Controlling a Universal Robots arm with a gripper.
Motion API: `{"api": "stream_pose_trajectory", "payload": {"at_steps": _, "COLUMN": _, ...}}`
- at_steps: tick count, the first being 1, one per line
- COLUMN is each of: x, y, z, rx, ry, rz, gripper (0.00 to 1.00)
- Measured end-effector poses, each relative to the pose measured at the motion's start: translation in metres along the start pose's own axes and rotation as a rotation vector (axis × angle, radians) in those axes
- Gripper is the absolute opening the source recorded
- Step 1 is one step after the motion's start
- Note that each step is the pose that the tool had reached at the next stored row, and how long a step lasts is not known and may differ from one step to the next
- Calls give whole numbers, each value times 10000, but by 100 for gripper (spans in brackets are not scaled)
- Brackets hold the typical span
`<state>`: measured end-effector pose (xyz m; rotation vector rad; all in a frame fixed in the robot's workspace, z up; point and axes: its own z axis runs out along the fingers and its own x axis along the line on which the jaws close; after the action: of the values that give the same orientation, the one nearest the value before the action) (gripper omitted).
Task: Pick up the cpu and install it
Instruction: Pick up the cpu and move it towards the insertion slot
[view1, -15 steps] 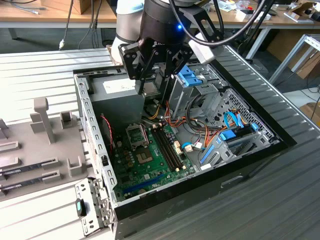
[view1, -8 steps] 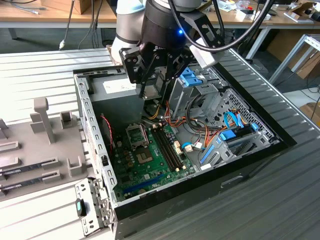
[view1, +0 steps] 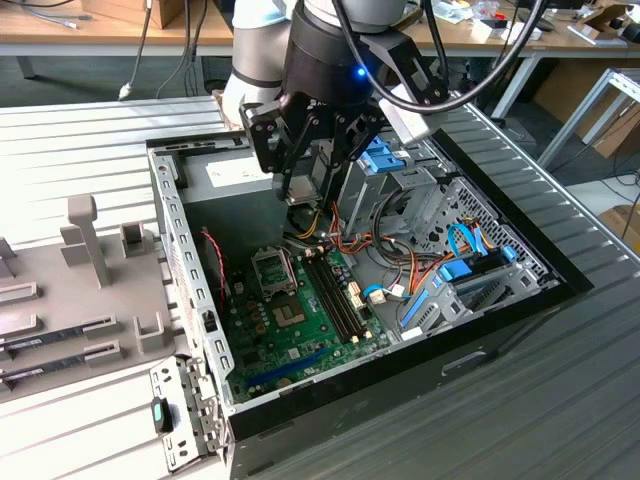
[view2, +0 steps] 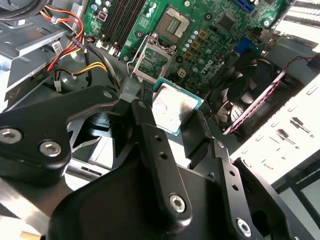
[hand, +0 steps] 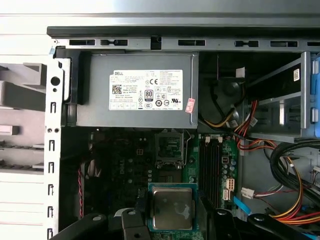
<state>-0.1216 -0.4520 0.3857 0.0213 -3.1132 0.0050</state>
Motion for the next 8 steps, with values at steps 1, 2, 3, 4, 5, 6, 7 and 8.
{"api": "stream_pose_trajectory", "payload": {"at_steps": 1, "x": -1, "y": -3, "z": 7, "rx": 0, "ry": 0, "rz": 1, "gripper": 47}}
{"api": "stream_pose_trajectory", "payload": {"at_steps": 2, "x": -2, "y": -5, "z": 11, "rx": 0, "ry": 0, "rz": 0, "gripper": 47}}
{"api": "stream_pose_trajectory", "payload": {"at_steps": 3, "x": -2, "y": -7, "z": 14, "rx": 0, "ry": 0, "rz": 1, "gripper": 47}}
{"api": "stream_pose_trajectory", "payload": {"at_steps": 4, "x": -4, "y": -9, "z": 20, "rx": 1, "ry": 0, "rz": 0, "gripper": 47}}
{"api": "stream_pose_trajectory", "payload": {"at_steps": 5, "x": -5, "y": -11, "z": 23, "rx": 0, "ry": 0, "rz": 0, "gripper": 47}}
{"api": "stream_pose_trajectory", "payload": {"at_steps": 6, "x": -5, "y": -12, "z": 27, "rx": 0, "ry": 0, "rz": 1, "gripper": 47}}
{"api": "stream_pose_trajectory", "payload": {"at_steps": 7, "x": -7, "y": -15, "z": 32, "rx": 0, "ry": 0, "rz": 0, "gripper": 47}}
{"api": "stream_pose_trajectory", "payload": {"at_steps": 8, "x": -8, "y": -17, "z": 38, "rx": 1, "ry": 0, "rz": 0, "gripper": 47}}
